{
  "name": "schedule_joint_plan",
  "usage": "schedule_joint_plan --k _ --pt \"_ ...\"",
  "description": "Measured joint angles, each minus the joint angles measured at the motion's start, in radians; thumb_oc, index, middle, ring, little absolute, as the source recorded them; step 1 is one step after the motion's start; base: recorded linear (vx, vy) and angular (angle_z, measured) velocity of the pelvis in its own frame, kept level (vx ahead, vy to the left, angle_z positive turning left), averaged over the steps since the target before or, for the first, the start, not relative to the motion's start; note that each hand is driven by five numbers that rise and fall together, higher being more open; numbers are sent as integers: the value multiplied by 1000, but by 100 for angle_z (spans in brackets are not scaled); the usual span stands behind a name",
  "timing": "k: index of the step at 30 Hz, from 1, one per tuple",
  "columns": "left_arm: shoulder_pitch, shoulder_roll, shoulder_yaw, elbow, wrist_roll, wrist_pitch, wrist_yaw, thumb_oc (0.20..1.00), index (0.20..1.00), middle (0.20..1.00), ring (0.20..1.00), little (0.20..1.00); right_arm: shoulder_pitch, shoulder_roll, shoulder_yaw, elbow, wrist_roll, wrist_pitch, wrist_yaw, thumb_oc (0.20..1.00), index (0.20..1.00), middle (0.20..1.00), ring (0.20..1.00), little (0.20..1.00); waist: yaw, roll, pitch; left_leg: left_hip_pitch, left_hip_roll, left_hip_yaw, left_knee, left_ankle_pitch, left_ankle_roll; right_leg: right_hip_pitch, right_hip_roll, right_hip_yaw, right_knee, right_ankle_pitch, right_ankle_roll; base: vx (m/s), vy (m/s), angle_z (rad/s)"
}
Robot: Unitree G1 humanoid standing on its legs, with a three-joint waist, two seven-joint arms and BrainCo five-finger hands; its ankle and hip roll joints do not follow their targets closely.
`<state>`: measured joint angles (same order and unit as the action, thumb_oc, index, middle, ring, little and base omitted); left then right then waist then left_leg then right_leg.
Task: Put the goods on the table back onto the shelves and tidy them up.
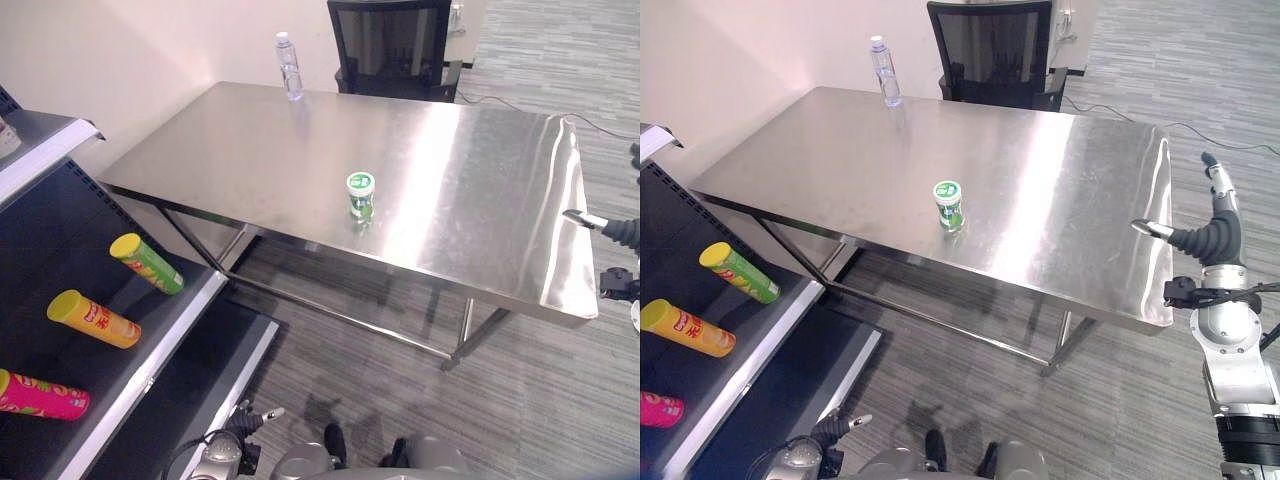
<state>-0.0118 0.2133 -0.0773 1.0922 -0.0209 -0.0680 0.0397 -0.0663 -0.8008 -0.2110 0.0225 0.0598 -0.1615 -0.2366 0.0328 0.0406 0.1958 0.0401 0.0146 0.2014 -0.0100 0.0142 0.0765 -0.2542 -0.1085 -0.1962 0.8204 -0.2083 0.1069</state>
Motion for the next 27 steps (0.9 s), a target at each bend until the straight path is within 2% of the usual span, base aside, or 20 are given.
schedule_joint_plan --k 2,4,5,6,7,8,9,10,11,13,16,18,19,23,27 --pt "2 2 0 -15 0 0 0 1000 1000 1000 1000 1000 -1 -3 0 -17 0 -1 3 1000 1000 1000 1000 1000 2 -4 6 -6 5 -20 5 1 0 -21 -41 78 -81 -5 17 97 -140 36" --pt "-6 1 -2 -18 0 -1 0 1000 1000 1000 1000 1000 -2 -3 -2 -35 1 -3 10 1000 1000 1000 1000 1000 -6 -4 14 -25 37 -68 2 1 -12 2 -48 176 -363 18 57 167 -156 40" --pt "-8 4 1 -12 -1 -1 0 1000 1000 1000 1000 1000 -5 -4 -3 -35 1 -3 14 1000 1000 1000 1000 1000 -2 -4 14 -38 58 -86 -4 4 -20 19 -26 237 -520 42 87 126 -71 41" --pt "-10 11 -1 -9 -1 0 0 1000 1000 1000 1000 1000 -5 -4 -7 -35 2 -3 14 1000 1000 1000 1000 1000 -4 -12 15 -46 67 -103 -10 13 -42 56 -16 273 -663 79 110 167 -123 91" --pt "-6 20 -2 3 0 0 -2 1000 1000 1000 1000 1000 -1 -3 -24 -21 3 -2 14 1000 1000 1000 1000 1000 -19 -35 24 -31 75 -145 -32 35 -104 143 -11 267 -814 224 112 186 -162 112" --pt "-11 10 -5 18 2 0 -4 1000 1000 1000 1000 1000 9 -6 -39 -6 3 -2 13 1000 1000 1000 1000 1000 -31 -23 24 -22 92 -172 -52 39 -108 186 9 273 -848 240 112 164 -166 141" --pt "-2 -3 -1 21 2 -3 -5 1000 1000 1000 1000 1000 19 -11 -54 20 6 7 11 1000 1000 1000 1000 1000 -34 -23 23 5 110 -169 -48 39 -124 245 23 246 -894 263 91 101 -121 80" --pt "6 -4 -2 8 1 -3 -5 1000 1000 1000 1000 1000 16 -16 -51 15 8 9 12 1000 1000 1000 1000 1000 -26 -32 24 20 105 -141 -35 34 -132 241 20 233 -886 298 56 75 -90 68" --pt "25 -21 1 18 0 -3 -4 1000 1000 1000 1000 1000 3 -29 -44 5 13 -2 17 1000 1000 1000 1000 1000 -26 -12 15 24 118 -102 -24 19 -155 265 37 205 -888 297 36 108 -123 23" --pt "47 -29 8 18 0 -2 -4 1000 1000 1000 1000 1000 -7 -34 -42 7 26 -1 32 1000 1000 1000 1000 1000 -13 -5 12 24 130 -96 -29 22 -164 274 49 182 -899 295 31 121 -135 27" --pt "57 -30 10 17 0 -2 -3 1000 1000 1000 1000 1000 -7 -35 -39 7 59 0 61 1000 1000 1000 1000 1000 -3 -10 8 39 129 -105 -44 25 -176 295 52 167 -909 293 28 64 -95 17" --pt "62 -26 10 18 0 -3 -3 1000 1000 1000 1000 1000 -8 -36 -28 7 83 -1 90 1000 1000 1000 1000 1000 7 -25 6 49 123 -112 -61 28 -180 306 46 156 -909 292 29 36 -94 22" --pt "64 -18 11 17 0 -3 -3 1000 1000 1000 1000 1000 -8 -44 -7 7 99 -1 110 1000 1000 1000 1000 1000 12 -42 -1 51 117 -116 -63 28 -181 309 40 150 -909 291 29 2 -71 11" --pt "72 -1 10 18 0 -4 -3 1000 1000 1000 1000 1000 -37 -73 77 10 123 -1 164 1000 1000 1000 1000 1000 31 -65 -18 48 106 -140 -76 32 -178 321 27 124 -909 274 47 0 -52 21" --pt "88 2 10 18 -1 -3 -3 1000 1000 1000 1000 1000 -93 -74 168 9 148 0 211 1000 1000 1000 1000 1000 47 -61 -22 41 101 -158 -77 33 -178 326 21 104 -909 270 46 -5 -40 13"
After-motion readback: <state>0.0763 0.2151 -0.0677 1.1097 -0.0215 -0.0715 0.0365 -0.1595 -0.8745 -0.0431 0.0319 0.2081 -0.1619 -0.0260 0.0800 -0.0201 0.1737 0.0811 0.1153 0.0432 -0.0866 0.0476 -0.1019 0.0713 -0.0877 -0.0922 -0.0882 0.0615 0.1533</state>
